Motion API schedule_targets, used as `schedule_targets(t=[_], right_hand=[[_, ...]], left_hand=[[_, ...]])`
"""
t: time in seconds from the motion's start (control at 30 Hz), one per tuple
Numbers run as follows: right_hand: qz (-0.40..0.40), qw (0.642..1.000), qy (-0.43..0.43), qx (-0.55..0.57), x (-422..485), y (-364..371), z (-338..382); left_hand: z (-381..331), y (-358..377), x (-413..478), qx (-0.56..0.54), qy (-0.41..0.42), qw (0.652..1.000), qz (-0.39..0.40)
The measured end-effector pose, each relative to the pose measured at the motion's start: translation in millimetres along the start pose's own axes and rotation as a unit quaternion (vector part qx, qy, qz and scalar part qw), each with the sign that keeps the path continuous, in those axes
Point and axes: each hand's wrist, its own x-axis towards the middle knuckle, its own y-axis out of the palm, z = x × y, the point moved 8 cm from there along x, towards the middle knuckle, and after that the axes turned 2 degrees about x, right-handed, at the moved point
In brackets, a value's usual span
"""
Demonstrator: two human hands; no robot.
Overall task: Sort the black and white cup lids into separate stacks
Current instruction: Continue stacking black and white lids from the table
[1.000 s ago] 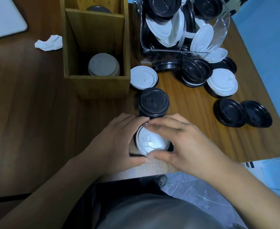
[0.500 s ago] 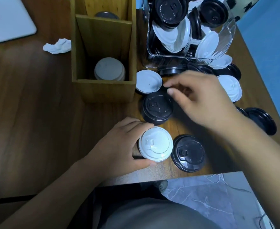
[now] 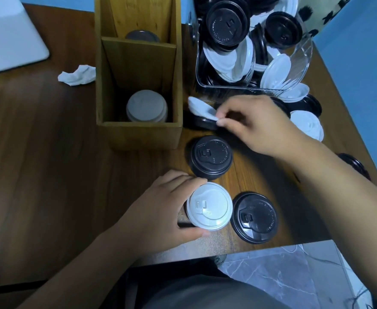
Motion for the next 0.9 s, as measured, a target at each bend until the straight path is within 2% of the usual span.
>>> schedule_targets(t=[0.03, 0.07, 0.13, 0.2, 0.27, 0.3, 0.33, 0.37, 0.43, 0.5, 0.6, 0.67, 0.73, 0.8, 0.9], right_hand=[[-0.027, 0.993, 0.056, 0.100, -10, -7, -7], [-0.056, 0.971, 0.104, 0.208, -22, -11, -13], [-0.111, 0.896, 0.181, 0.390, -53, -13, -21], [-0.145, 0.798, 0.269, 0.519, -90, -4, -29], [-0.173, 0.705, 0.353, 0.590, -127, 12, -36], [-0.185, 0.672, 0.392, 0.601, -143, 20, -38], [-0.195, 0.652, 0.423, 0.599, -156, 27, -41], [-0.206, 0.646, 0.446, 0.584, -166, 31, -43], [-0.231, 0.676, 0.474, 0.514, -180, 29, -47], [-0.225, 0.747, 0.478, 0.404, -185, 14, -47], [-0.105, 0.889, 0.424, 0.138, -181, -5, -44], [-0.054, 0.940, 0.338, -0.010, -170, -15, -39], [-0.019, 0.969, 0.239, -0.056, -153, -22, -32], [0.070, 0.985, 0.143, -0.063, -136, -18, -27], [0.209, 0.971, 0.071, -0.087, -116, 0, -24]], left_hand=[[0, 0, 0, 0.000, -0.001, 1.000, -0.001], [0, -1, -1, 0.000, -0.001, 1.000, -0.002], [0, -1, -1, 0.000, -0.001, 1.000, -0.003], [1, 0, -1, 0.001, -0.002, 1.000, -0.001], [1, 1, 0, 0.003, -0.003, 1.000, 0.000], [1, 1, 0, 0.004, -0.003, 1.000, 0.001], [2, 1, 1, 0.005, -0.003, 1.000, 0.002], [2, 1, 1, 0.005, -0.003, 1.000, 0.002], [1, 1, 1, 0.006, -0.001, 1.000, 0.002], [0, 1, 0, 0.012, 0.001, 1.000, 0.002], [1, 1, -1, 0.013, 0.002, 1.000, 0.000], [1, 1, -1, 0.012, 0.004, 1.000, -0.003], [0, 1, -1, 0.014, 0.007, 1.000, -0.006], [-1, 0, -2, 0.016, 0.008, 1.000, -0.006], [-2, 0, -1, 0.019, 0.009, 1.000, -0.003]])
